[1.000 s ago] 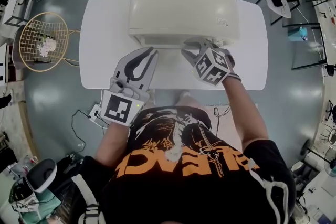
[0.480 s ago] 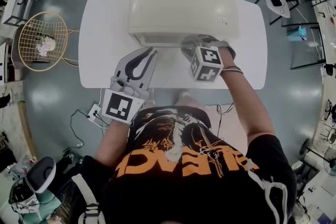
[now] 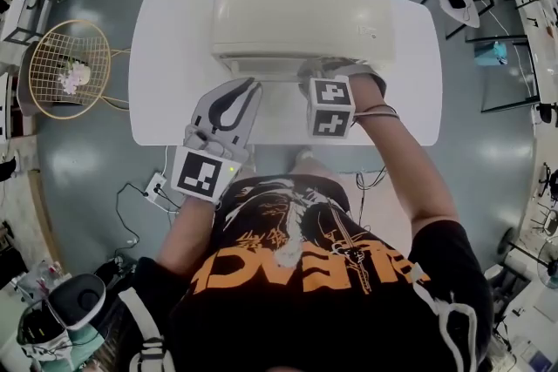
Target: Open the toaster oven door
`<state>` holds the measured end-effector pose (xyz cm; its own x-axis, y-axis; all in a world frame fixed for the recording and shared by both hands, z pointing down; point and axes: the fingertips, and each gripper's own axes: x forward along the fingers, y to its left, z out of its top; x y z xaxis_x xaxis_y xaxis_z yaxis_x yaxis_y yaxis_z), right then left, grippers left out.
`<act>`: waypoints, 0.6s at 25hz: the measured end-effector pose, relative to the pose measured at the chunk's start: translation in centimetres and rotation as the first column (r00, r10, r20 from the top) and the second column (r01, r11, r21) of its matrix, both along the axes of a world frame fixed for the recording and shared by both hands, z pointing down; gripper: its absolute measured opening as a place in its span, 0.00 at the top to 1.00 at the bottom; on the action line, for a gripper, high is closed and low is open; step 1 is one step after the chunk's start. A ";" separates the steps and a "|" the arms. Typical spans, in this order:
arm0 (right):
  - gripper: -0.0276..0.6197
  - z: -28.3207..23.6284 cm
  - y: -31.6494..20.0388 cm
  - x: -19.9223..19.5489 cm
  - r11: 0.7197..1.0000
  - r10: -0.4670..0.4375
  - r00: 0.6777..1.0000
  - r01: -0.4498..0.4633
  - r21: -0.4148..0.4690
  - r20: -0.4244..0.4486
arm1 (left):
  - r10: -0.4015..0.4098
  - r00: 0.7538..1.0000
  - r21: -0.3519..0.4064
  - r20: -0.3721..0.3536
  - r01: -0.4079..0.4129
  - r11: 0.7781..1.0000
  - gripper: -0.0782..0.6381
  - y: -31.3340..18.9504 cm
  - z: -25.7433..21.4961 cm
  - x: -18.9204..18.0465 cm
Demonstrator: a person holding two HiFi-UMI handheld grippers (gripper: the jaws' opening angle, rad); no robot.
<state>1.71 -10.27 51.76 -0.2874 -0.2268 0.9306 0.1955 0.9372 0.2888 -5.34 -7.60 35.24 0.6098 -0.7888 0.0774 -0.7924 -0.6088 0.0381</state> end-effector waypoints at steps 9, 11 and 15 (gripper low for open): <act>0.81 1.8 4.3 0.0 1.000 -0.017 1.000 0.017 -0.015 0.022 | 0.011 1.000 -0.025 0.002 -0.011 1.000 0.82 0.2 0.9 0.1; 0.80 2.4 5.4 0.1 0.999 -0.013 0.999 0.015 -0.048 0.033 | 0.017 1.000 -0.022 0.001 -0.017 1.000 0.82 0.2 0.8 0.2; 0.78 2.9 6.8 0.2 0.995 -0.007 0.997 0.014 -0.099 0.071 | 0.023 1.000 -0.023 0.002 -0.023 0.999 0.82 0.3 0.7 0.3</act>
<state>1.92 -3.43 54.69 -0.3550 -0.1310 0.9256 0.1876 0.9600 0.2078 -5.05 -7.29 35.96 0.6279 -0.7723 0.0967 -0.7780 -0.6262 0.0507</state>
